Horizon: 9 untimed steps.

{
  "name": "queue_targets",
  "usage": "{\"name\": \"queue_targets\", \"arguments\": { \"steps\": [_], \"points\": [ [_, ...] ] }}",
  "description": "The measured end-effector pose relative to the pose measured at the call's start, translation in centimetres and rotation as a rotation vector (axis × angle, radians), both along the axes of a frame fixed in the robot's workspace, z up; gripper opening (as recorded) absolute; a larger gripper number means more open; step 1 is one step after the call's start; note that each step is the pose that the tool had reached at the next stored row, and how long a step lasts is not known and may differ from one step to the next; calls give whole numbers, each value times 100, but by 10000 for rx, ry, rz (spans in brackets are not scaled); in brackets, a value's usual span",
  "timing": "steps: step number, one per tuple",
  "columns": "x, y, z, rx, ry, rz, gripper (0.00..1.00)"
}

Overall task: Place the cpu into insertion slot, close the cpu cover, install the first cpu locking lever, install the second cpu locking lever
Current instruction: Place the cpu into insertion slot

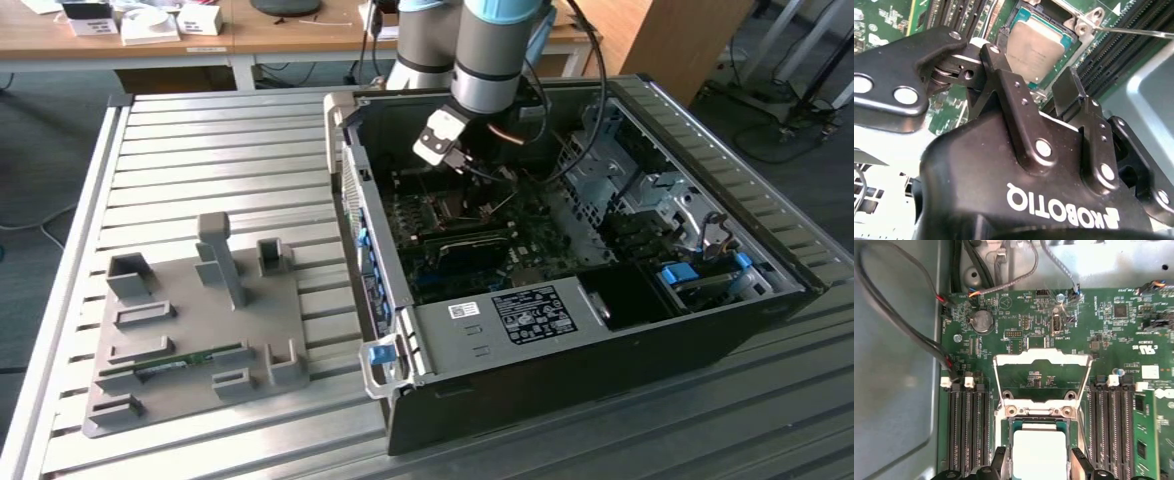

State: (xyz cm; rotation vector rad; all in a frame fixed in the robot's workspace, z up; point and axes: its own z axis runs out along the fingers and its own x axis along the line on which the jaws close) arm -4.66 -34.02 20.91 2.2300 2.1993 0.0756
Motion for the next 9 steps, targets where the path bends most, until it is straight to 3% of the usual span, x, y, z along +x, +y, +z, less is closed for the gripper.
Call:
{"name": "queue_targets", "arguments": {
  "steps": [4, 9],
  "points": [
    [0, 0, 103, 1, 0, 0, 61],
    [0, 0, 162, 1, 0, 0, 61]
  ]
}}
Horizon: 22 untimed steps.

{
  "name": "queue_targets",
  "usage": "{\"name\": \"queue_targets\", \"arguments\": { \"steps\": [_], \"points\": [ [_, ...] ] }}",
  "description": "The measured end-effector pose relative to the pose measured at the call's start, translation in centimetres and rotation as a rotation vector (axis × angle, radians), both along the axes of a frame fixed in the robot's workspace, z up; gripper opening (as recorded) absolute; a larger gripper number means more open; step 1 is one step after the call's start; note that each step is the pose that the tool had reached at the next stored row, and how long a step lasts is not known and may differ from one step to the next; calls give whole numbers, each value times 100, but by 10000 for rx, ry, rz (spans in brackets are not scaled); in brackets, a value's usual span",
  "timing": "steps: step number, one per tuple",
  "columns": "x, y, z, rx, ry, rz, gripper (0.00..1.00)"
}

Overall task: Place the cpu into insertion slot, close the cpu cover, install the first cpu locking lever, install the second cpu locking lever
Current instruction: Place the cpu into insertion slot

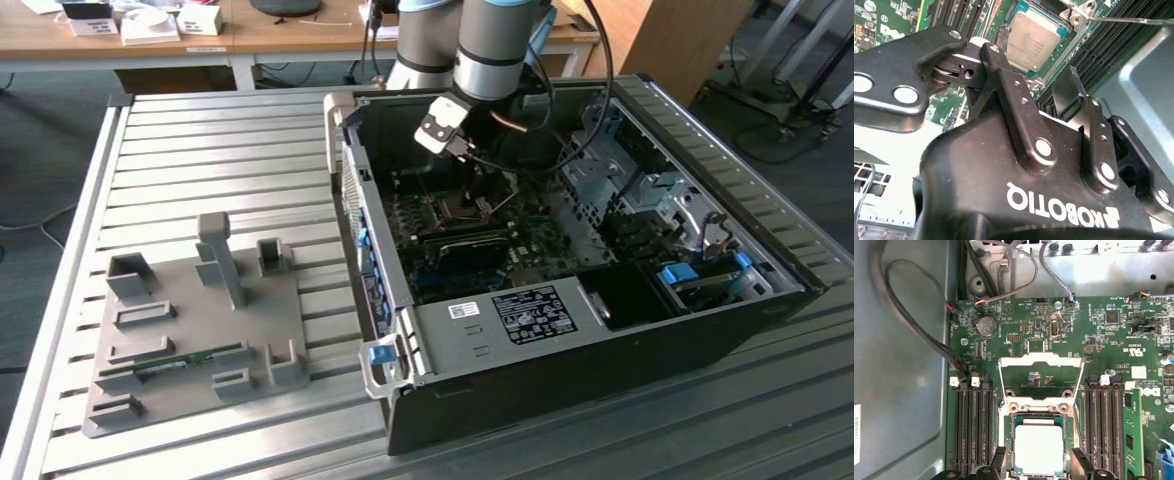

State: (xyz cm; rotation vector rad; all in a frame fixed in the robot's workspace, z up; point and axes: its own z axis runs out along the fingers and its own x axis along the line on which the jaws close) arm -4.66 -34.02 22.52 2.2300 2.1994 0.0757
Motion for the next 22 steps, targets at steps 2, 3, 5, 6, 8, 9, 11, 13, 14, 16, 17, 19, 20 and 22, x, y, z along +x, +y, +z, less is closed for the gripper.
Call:
{"name": "queue_targets", "arguments": {
  "steps": [2, 3, 5, 6, 8, 9, 11, 13, 14, 16, 17, 19, 20, 22],
  "points": [
    [0, 0, 22, 1, -1, 0, 61],
    [0, 0, 35, 0, 0, 1, 61],
    [0, 0, 40, 2, -2, 1, 61],
    [0, 0, 39, 4, -3, 1, 61],
    [0, 0, 41, 1, -1, 1, 61],
    [0, 0, 41, 2, -1, 1, 61],
    [0, 0, 42, 2, -2, 0, 61],
    [-1, -1, 48, 4, 1, 1, 61],
    [-1, 0, 54, 6, 0, 2, 61],
    [0, 0, 69, 7, 0, 3, 61],
    [0, 0, 70, 9, -2, 4, 61],
    [0, 0, 74, 9, -2, 3, 61],
    [0, 0, 76, 8, -1, 3, 61],
    [0, 0, 77, 9, -1, 3, 61]
  ]
}}
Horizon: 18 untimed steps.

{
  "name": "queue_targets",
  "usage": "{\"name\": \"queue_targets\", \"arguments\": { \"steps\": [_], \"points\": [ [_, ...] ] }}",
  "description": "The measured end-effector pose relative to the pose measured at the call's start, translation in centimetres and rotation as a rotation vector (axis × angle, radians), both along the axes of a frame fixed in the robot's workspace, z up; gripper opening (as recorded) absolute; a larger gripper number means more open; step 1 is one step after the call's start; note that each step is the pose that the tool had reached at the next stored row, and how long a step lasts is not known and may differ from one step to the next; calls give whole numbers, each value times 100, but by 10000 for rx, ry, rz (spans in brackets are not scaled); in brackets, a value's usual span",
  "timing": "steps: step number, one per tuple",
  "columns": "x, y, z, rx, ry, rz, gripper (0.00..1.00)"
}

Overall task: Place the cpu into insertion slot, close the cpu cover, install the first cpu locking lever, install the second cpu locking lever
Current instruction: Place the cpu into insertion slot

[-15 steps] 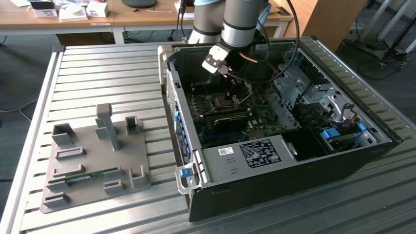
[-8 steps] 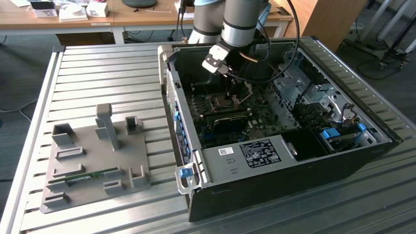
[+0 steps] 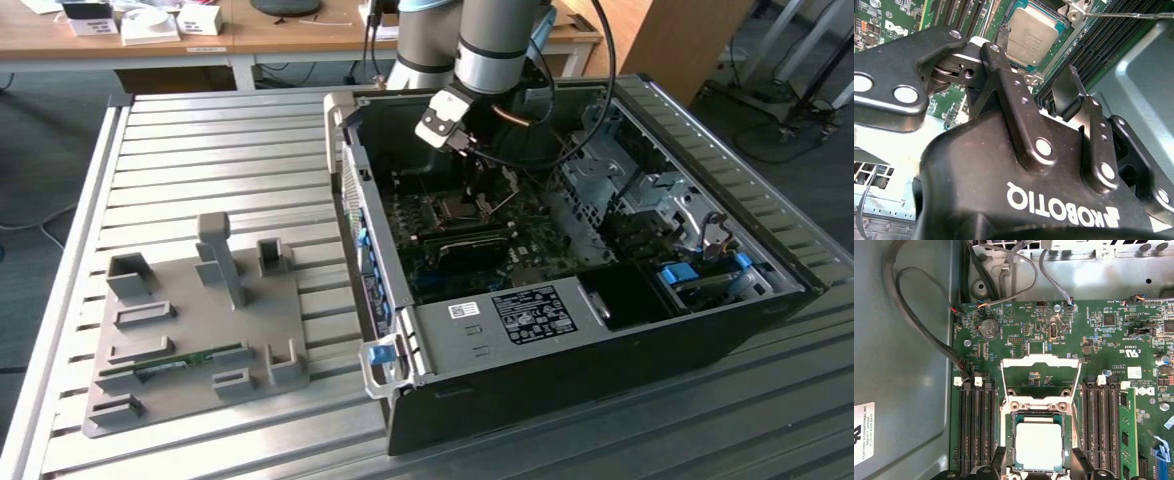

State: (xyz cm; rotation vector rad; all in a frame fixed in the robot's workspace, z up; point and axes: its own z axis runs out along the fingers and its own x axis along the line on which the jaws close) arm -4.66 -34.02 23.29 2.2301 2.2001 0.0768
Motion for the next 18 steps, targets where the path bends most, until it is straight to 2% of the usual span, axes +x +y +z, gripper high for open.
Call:
{"name": "queue_targets", "arguments": {
  "steps": [9, 11, 12, 14, 15, 17, 18],
  "points": [
    [0, 0, 0, -1, 10, 0, 60],
    [0, 0, 0, -1, 12, 0, 47],
    [0, 0, 0, 0, 13, 0, 47],
    [0, 0, 0, -1, 15, 0, 36],
    [0, 0, 0, 0, 17, 0, 36],
    [0, 0, 0, -1, 19, 0, 24],
    [0, 0, 0, -1, 20, 0, 24]
  ]
}}
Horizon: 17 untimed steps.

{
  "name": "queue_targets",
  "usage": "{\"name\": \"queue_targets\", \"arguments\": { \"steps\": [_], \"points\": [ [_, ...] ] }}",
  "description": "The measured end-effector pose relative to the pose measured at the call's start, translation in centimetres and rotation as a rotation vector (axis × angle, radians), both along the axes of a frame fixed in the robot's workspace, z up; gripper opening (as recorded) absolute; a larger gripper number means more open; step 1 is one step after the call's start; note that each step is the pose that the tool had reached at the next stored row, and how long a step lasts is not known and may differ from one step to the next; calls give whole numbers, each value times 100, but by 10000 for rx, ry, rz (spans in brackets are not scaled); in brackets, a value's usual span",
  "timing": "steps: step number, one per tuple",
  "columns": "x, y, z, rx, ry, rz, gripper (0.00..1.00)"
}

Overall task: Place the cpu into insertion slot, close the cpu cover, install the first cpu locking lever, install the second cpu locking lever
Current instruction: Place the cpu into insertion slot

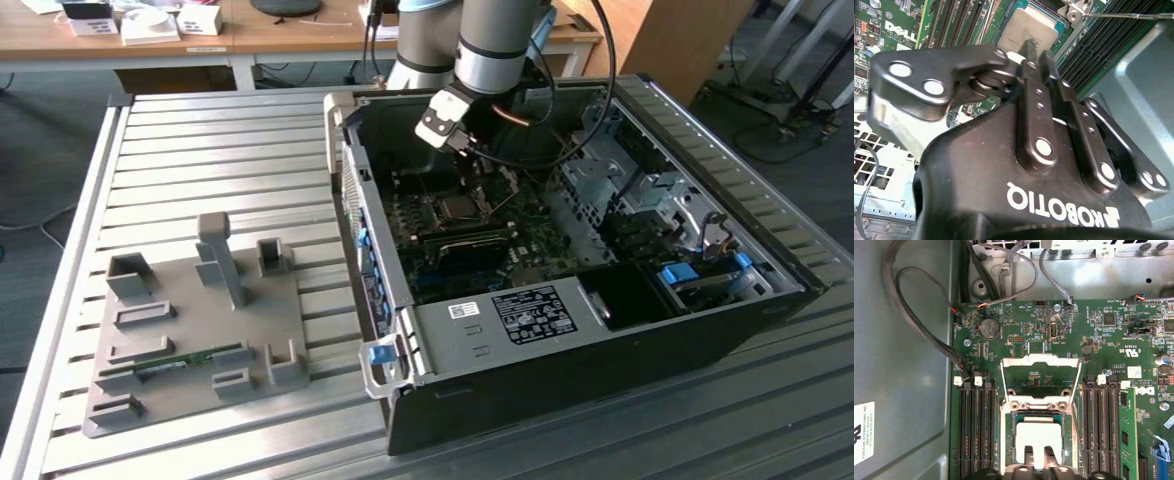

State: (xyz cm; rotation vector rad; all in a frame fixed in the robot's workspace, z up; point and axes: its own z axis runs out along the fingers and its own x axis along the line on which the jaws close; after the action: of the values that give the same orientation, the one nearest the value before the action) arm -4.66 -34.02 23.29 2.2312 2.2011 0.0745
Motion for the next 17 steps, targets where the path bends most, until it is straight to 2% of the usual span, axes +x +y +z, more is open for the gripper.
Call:
{"name": "queue_targets", "arguments": {
  "steps": [1, 2, 4, 17],
  "points": [
    [0, 0, 0, 0, 1, 0, 18],
    [0, 0, 0, 0, 2, 1, 18],
    [0, 0, 0, 0, 4, 0, 11],
    [1, 1, -13, 3, 18, 1, 11]
  ]
}}
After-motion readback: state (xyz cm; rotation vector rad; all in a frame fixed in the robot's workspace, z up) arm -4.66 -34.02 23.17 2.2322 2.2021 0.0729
